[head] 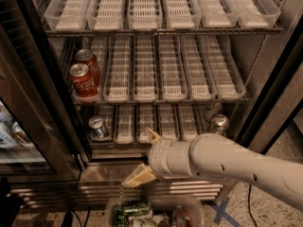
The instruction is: Pick redbull can from bottom shelf of fridge
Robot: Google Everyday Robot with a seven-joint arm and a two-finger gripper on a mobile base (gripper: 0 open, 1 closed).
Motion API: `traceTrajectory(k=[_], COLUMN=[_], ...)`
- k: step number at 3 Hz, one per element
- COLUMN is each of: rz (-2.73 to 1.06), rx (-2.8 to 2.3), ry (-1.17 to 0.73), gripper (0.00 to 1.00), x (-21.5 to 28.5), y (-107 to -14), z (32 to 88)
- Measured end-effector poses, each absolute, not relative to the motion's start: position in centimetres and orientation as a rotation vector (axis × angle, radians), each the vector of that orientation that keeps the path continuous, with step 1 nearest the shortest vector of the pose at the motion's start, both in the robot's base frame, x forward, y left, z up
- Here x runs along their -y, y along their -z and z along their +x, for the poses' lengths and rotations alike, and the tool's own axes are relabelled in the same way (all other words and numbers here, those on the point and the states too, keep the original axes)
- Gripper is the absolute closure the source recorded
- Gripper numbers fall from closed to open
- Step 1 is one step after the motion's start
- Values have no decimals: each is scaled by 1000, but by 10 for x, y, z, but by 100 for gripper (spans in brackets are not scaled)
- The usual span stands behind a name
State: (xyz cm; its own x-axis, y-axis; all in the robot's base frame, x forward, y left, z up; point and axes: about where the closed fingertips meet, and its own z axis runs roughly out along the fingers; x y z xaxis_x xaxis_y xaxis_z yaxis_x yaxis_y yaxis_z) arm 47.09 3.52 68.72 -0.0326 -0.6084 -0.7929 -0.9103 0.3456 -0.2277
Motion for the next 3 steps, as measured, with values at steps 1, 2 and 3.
traceTrajectory(k=[1, 2, 3], rz=[-1316, -1261, -1261], rx=[-1711, -1683, -1683], ry=[-433, -444, -444], gripper=[0, 0, 0], x=[-53, -70, -70], y=[-664, -651, -651], z=[478, 487, 487])
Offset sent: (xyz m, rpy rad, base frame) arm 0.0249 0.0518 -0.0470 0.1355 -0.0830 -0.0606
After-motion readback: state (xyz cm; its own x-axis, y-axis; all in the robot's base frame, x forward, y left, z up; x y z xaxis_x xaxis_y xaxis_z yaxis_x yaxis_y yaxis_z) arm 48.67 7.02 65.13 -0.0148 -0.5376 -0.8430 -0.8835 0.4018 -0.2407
